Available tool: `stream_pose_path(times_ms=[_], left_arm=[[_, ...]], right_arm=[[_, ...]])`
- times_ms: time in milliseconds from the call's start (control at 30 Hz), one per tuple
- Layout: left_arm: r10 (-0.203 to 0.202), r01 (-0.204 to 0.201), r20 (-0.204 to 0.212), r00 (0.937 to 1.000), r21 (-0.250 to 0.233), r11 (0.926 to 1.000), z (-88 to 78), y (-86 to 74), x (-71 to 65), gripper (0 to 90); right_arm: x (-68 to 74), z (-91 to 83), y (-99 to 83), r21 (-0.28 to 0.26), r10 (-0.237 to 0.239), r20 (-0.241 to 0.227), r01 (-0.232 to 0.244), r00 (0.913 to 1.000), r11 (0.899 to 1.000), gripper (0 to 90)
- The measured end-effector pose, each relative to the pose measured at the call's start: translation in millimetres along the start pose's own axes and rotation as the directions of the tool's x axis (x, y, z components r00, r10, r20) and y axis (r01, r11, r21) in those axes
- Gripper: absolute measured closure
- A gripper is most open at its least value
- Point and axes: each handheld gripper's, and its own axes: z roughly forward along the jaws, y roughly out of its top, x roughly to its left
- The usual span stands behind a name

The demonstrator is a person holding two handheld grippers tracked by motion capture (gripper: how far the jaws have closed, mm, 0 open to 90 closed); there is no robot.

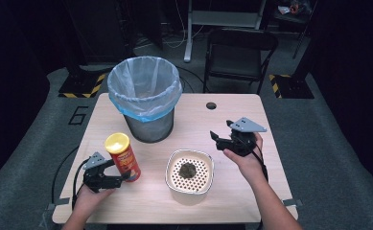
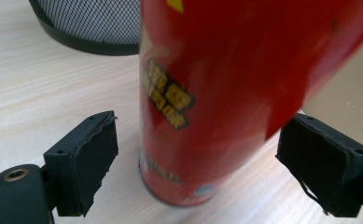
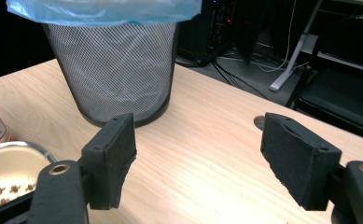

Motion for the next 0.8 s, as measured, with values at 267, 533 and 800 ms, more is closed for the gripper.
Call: stream_pose_path(times_ms=[267, 533, 800], left_arm=[[0.02, -0.02, 0.023, 0.9995, -0.032, 0.9993, 5.7, 3.1, -2.3, 15.4], [0.045, -0.045, 0.007, 0.9989, -0.029, 0.9986, 11.3, 6.4, -3.6, 16.5], [0.057, -0.057, -0.003, 0.9984, -0.021, 0.9982, 15.0, 6.3, -2.7, 19.7]], right_arm=[[-8.7, -15.4, -30.0, 0.019, 0.037, 0.042, -0.038, 0.9984, 0.999, 26.1], [-13.0, -30.8, -59.3, 0.042, 0.05, 0.091, -0.054, 0.9946, 0.998, 26.1], [-17.8, -34.6, -85.2, 0.068, 0.09, 0.111, -0.098, 0.9897, 0.993, 26.1]])
